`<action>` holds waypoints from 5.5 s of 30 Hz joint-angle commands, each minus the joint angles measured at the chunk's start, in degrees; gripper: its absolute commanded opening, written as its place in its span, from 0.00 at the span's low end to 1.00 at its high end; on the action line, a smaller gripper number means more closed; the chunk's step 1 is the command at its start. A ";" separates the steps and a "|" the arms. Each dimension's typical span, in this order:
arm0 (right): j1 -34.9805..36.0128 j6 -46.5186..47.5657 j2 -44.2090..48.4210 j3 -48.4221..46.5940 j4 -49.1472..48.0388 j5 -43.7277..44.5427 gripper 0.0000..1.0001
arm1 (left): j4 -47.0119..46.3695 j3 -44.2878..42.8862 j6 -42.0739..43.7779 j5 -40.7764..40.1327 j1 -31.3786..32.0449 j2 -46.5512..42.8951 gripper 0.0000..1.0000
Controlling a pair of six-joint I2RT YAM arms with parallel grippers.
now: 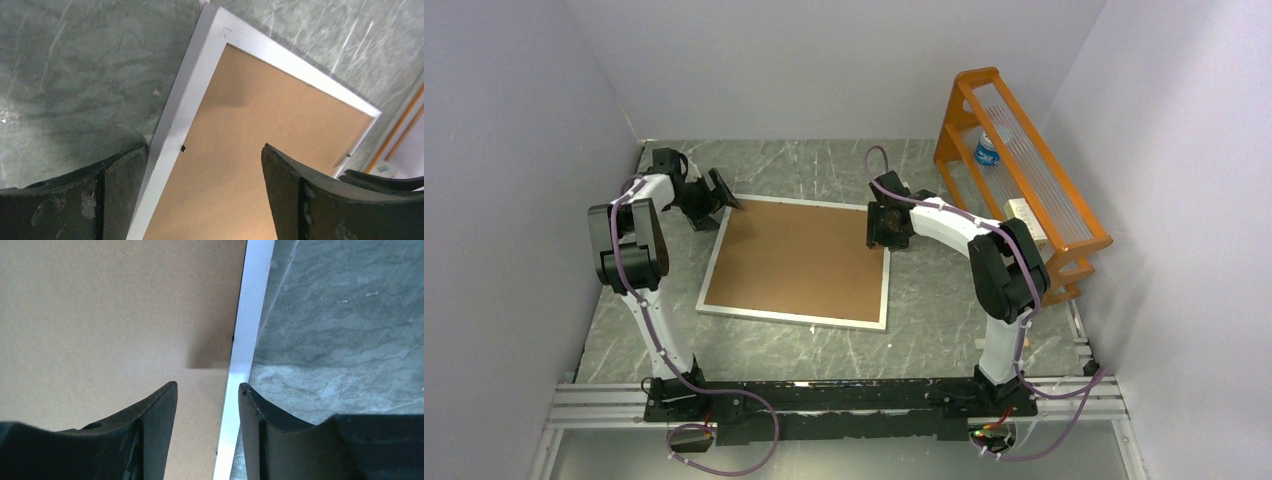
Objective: Put the photo into the frame
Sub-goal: Adjust the photo frame at the center of the board, then install the photo frame at the center of the board.
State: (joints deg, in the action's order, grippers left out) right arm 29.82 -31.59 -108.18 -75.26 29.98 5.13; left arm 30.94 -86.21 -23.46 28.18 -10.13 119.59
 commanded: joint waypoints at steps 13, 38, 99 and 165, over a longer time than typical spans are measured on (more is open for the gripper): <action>-0.13 1.27 5.24 1.91 -3.90 -8.60 0.43 | 8.45 11.95 3.37 -8.67 0.20 -7.95 0.68; 9.04 -16.98 -9.32 -6.58 -27.01 -34.21 0.30 | 2.67 35.78 -13.74 -4.03 11.33 -16.85 0.07; 7.20 -16.77 -34.12 -22.34 -11.56 -24.28 0.24 | 0.70 38.40 -14.89 0.17 11.10 -6.83 0.03; 10.55 -10.24 -10.23 4.08 -8.40 -7.96 0.23 | 0.82 37.06 -13.43 0.07 10.97 -8.51 0.23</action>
State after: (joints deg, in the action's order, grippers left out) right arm 44.49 -45.19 -118.96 -75.05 9.13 -26.17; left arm 28.14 -52.45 -37.67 45.95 0.36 108.09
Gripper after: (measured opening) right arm 0.216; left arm 0.230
